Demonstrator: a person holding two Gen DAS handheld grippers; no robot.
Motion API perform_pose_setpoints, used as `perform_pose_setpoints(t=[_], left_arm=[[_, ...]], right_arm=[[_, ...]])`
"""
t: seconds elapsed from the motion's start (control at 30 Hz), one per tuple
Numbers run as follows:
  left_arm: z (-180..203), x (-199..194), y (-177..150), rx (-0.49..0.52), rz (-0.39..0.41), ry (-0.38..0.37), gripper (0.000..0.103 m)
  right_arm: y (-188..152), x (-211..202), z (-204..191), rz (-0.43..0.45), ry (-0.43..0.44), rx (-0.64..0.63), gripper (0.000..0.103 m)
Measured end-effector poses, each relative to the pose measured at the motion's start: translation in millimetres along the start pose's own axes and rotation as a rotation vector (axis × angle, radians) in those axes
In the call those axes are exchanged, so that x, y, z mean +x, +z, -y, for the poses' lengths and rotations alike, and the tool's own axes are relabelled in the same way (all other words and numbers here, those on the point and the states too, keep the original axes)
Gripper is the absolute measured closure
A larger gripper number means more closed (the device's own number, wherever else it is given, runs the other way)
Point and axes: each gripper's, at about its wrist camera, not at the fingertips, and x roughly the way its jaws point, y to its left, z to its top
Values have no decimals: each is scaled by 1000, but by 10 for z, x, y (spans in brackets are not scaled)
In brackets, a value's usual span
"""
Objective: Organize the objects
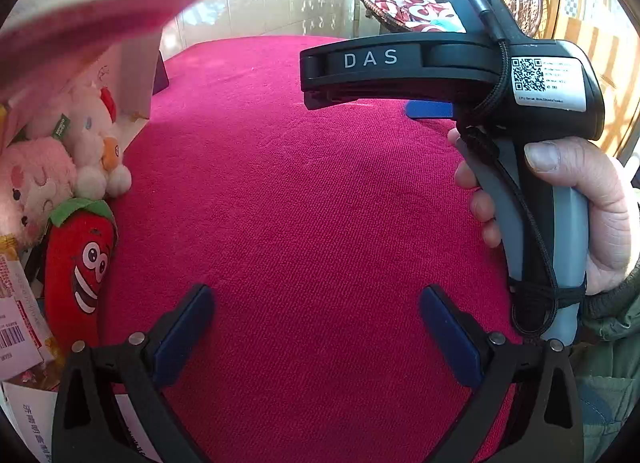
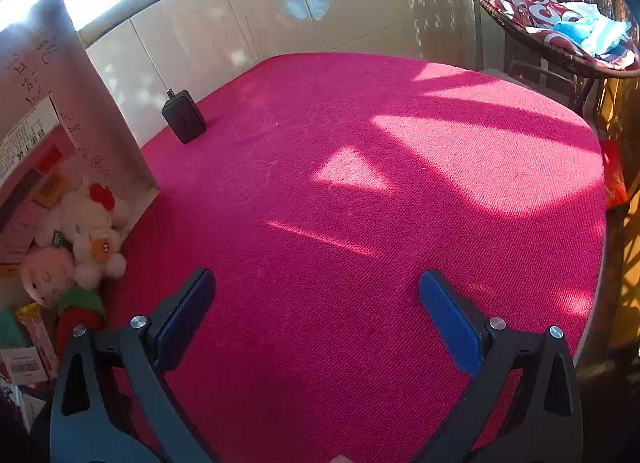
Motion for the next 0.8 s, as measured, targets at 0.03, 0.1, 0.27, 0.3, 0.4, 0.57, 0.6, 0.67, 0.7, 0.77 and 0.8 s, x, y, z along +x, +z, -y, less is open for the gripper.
perform_pose_setpoints(t=[0.03,0.1,0.27,0.3,0.4,0.57,0.6,0.67,0.7,0.77,0.8], left_arm=[[-1,-2,-5,0,0,0,0],[-6,-7,-20,-1,0,-1,0],[-13,-7,-66,-2,-1,0,0],[-14,-7,-76,-2,-1,0,0],[-21,-8,-111,-2,-1,0,0],[-16,-8,-150,-2,0,1,0],[-18,-6,-162,-2,0,1,0],[-16,-8,-189,-2,0,1,0],[7,-10,-183,-2,-1,2,0],[8,-18,-191,-2,-1,2,0],[19,-22,-188,-2,-1,3,0]], right_arm=[[0,-1,1,0,0,0,0],[-1,0,3,1,2,1,0],[0,3,0,1,1,0,0],[-1,2,3,1,3,1,0],[-5,2,18,1,3,2,0],[-5,1,34,3,8,5,0],[-3,1,30,3,8,6,0],[-3,-1,30,2,6,4,0],[-3,-2,33,2,6,5,0],[-2,-3,34,2,5,3,0],[-3,-4,37,2,4,3,0]])
